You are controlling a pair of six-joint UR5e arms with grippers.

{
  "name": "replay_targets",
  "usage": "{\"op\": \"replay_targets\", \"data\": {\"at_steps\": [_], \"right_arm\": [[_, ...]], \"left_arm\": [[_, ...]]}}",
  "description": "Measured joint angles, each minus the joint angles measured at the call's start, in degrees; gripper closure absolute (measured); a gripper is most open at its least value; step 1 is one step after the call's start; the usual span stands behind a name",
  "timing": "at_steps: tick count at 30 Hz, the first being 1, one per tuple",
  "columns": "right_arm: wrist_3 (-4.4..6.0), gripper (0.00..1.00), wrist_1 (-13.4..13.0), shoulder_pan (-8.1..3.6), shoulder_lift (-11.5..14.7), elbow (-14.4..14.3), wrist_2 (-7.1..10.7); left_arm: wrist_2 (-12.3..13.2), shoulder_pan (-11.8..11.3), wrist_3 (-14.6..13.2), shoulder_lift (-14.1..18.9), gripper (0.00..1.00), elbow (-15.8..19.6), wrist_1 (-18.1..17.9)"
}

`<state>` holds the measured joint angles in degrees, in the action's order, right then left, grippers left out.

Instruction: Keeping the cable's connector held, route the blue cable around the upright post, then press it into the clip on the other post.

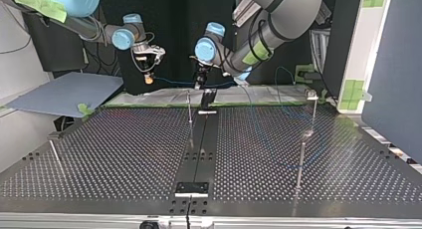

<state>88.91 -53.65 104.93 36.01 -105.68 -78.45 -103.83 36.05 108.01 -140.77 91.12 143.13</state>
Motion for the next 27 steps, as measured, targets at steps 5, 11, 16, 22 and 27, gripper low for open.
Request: {"op": "replay_targets", "data": {"at_steps": [5, 11, 16, 22, 27], "right_arm": [[-0.18, 1.0, 0.0, -0.02, 0.0, 0.4, 0.15], [-0.77, 1.0, 0.4, 0.28, 0.0, 1.6, 0.17], [-0.98, 1.0, 0.7, 0.37, 0.0, 2.3, 0.16], [-1.02, 1.0, 0.8, 0.42, 0.0, 2.9, 0.21], [-1.1, 1.0, 1.3, 0.55, 0.0, 3.7, 0.21]], "left_arm": [[0.9, -0.6, 1.2, -0.1, 1.0, 0.0, -1.0], [1.9, -1.3, 2.7, -0.9, 1.0, 0.0, -1.4], [2.3, -1.9, 3.4, -2.0, 1.0, 0.0, -1.8], [3.3, -3.0, 4.5, -2.1, 1.0, -0.1, -2.0], [4.7, -3.7, 4.6, -2.2, 1.0, -0.3, -2.0]]}}
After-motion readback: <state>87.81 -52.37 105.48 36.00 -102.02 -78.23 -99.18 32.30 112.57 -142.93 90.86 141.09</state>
